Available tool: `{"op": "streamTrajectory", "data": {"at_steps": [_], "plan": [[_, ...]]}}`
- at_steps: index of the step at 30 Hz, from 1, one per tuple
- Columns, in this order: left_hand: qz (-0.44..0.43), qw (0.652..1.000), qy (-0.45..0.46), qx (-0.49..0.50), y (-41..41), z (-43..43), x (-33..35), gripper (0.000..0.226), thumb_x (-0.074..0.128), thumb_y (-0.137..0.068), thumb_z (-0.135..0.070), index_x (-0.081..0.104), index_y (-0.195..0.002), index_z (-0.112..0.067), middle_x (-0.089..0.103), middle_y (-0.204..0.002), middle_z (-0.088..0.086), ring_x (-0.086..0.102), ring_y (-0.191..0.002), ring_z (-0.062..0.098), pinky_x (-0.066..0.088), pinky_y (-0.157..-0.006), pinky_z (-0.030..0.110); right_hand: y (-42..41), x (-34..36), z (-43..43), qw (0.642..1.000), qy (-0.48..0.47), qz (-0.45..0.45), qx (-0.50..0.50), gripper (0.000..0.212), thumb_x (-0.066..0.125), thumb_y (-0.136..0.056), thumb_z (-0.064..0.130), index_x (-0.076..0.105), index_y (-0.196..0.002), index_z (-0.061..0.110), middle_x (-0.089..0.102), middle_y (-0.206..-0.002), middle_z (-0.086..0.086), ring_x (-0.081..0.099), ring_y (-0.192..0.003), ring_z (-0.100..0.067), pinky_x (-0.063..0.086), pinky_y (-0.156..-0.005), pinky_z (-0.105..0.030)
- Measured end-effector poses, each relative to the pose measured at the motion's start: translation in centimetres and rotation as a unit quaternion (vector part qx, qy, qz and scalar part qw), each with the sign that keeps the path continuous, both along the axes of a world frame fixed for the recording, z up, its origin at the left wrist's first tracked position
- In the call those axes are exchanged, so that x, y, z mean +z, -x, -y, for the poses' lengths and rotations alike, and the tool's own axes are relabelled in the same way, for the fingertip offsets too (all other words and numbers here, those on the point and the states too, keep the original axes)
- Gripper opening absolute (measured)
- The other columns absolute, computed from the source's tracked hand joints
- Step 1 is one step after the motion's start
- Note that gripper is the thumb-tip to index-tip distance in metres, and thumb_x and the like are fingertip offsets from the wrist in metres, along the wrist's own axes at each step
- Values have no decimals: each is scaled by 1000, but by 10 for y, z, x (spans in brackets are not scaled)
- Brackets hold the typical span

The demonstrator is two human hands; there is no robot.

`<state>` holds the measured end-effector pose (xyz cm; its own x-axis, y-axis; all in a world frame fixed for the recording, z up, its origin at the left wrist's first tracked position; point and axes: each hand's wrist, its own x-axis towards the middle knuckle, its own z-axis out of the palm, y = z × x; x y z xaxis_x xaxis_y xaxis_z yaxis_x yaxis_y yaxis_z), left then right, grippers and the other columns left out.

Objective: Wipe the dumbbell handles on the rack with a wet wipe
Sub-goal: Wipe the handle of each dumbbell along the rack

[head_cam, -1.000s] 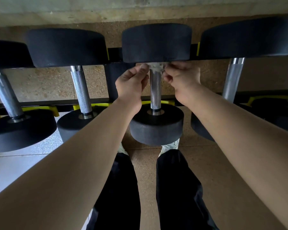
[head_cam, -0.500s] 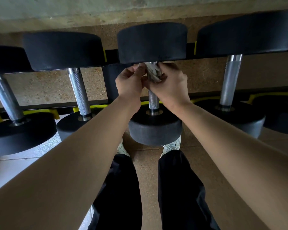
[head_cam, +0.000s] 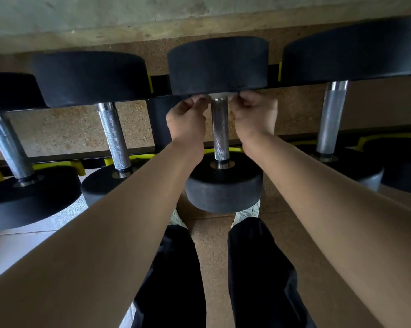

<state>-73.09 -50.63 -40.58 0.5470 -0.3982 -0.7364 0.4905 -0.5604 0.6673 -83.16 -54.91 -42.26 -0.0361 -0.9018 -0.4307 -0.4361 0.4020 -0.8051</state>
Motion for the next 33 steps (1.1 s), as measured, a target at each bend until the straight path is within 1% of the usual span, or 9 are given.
{"op": "streamTrajectory", "data": {"at_steps": [2, 6, 9, 12, 14, 21, 25, 30, 33], "plan": [[-20, 999, -20, 29, -1, 3, -6, 9, 70, -95, -14, 74, -87, -17, 68, -74, -8, 51, -56, 4, 41, -54, 20, -8, 5, -6, 1000, 20, -4, -8, 16, 69, -93, 10, 75, -80, 16, 69, -77, 8, 64, -76, -6, 57, -78, -26], [-64, 994, -75, 40, 0, 11, -6, 13, 72, -95, -22, 77, -103, -13, 69, -83, -5, 52, -62, 9, 41, -53, 21, -6, 8, -10, 999, 37, 7, 7, 10, 72, -92, 13, 80, -91, 19, 76, -86, 8, 71, -87, -9, 60, -88, -36], [-20, 998, -65, -13, -3, 11, -4, 8, 70, -95, -19, 72, -87, -20, 67, -77, -9, 55, -66, 8, 45, -67, 24, 5, 6, -4, 999, 20, 31, 24, 17, 73, -92, 15, 76, -83, 29, 75, -82, 5, 70, -78, -10, 62, -82, -38], [27, 997, -3, -75, -6, 3, -4, 20, 70, -93, -9, 67, -78, -22, 69, -78, -10, 63, -78, 5, 46, -72, 16, 17, 3, 4, 997, -46, 60, 0, 20, 70, -95, 13, 72, -82, 28, 72, -81, 1, 64, -69, -10, 56, -67, -26], [34, 993, 5, -112, -6, -3, -3, 19, 70, -92, -8, 68, -78, -21, 71, -81, -9, 65, -82, 4, 44, -69, 10, 20, 1, 6, 995, -82, 56, 4, 22, 68, -95, 10, 73, -82, 26, 71, -81, 1, 63, -68, -9, 53, -63, -22], [34, 992, -77, -91, -9, -1, -8, 5, 67, -96, -14, 70, -95, -18, 69, -90, -8, 60, -85, 6, 38, -62, 15, 26, 13, 3, 995, -72, 53, 34, 18, 82, -84, 15, 73, -76, 27, 75, -77, -2, 66, -64, -10, 56, -60, -21], [46, 985, -53, -157, -11, -6, -7, 8, 69, -95, -21, 68, -87, -22, 68, -91, -9, 61, -88, 6, 40, -66, 17, 40, 11, 4, 992, -103, 39, 52, 15, 79, -86, 16, 72, -76, 25, 74, -77, 0, 67, -68, -11, 57, -65, -25], [118, 938, -116, -305, -29, -31, -15, 11, 70, -90, -29, 72, -79, -27, 71, -89, 1, 64, -84, 18, 46, -71, 31, 48, 13, -2, 962, -93, -73, 245, 2, 73, -91, 21, 75, -92, 21, 71, -84, 5, 68, -76, -10, 55, -65, -20], [112, 910, -185, -353, -35, -36, -20, 10, 74, -83, -34, 77, -85, -24, 74, -91, 4, 67, -82, 20, 54, -78, 35, 51, 18, -5, 943, -122, -81, 300, 13, 76, -89, 25, 77, -95, 13, 74, -85, 1, 69, -76, -11, 56, -72, -25]]}}
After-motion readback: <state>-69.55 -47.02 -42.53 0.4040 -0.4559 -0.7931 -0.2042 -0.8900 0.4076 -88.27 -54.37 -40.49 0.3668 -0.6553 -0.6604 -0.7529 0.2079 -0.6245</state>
